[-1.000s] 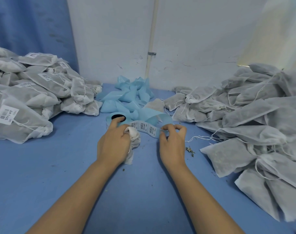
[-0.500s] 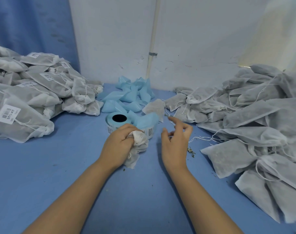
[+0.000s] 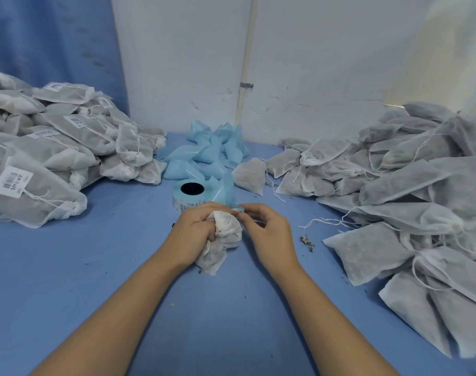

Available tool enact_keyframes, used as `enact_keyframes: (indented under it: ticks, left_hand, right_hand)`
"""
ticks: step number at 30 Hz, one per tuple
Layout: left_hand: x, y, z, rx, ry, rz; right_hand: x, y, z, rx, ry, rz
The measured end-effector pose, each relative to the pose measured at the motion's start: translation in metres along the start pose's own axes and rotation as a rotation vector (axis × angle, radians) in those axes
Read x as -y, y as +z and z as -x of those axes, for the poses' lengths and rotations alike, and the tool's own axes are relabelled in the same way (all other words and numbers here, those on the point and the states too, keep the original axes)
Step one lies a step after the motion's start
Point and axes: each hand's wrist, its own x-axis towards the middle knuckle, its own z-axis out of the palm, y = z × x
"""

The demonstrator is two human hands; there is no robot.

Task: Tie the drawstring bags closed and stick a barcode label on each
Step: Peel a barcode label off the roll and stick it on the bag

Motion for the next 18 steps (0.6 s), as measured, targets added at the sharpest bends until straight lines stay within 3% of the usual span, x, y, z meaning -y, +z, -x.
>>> enact_keyframes:
  ticks: [10,15,18]
  left_hand:
    - [-0.005,0.002,0.003,-0.012,-0.013,0.004]
    - [-0.005,0.003,0.0,-0.09,-0.036,0.021]
    - [-0.006,0.009,-0.002,-0.156,-0.03,0.025]
  right_hand:
    - [0.001,-0.004,-0.003,-0.07,0.067,-0.122]
    - [-0.003,-0.011,-0.005,-0.334,0.116,-0.178]
    - [0.0,-0.01,-0.005,-0.443,0.162,-0.358]
